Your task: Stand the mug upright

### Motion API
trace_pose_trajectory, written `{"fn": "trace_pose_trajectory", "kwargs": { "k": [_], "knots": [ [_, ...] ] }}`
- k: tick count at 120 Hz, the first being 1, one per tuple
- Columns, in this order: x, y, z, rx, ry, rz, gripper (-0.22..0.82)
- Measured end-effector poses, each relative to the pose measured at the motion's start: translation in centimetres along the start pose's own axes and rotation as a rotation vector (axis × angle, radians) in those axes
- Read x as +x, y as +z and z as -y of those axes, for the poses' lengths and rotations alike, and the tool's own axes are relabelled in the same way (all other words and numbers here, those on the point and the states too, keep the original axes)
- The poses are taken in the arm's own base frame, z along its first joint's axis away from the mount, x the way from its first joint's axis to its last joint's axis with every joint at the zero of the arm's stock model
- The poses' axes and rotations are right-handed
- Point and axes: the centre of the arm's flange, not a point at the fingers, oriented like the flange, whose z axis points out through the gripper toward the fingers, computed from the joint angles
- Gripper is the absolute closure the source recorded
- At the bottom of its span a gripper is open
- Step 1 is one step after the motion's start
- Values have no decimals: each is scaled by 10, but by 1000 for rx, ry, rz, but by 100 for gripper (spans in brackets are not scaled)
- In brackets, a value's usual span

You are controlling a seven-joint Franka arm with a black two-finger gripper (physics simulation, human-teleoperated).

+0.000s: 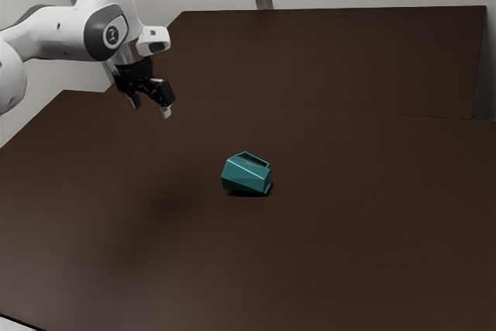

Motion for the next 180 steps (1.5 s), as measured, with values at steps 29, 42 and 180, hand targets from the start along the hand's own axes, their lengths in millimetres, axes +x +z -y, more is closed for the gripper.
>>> {"fn": "trace_pose_trajectory", "kwargs": {
  "k": [29, 42, 180],
  "knots": [
    [-1, -12, -4, -28, -10, -32, 0],
    [-7, 1, 13, -161, -91, -38, 0],
    [31, 203, -33, -775, -19, -6, 0]
  ]
}}
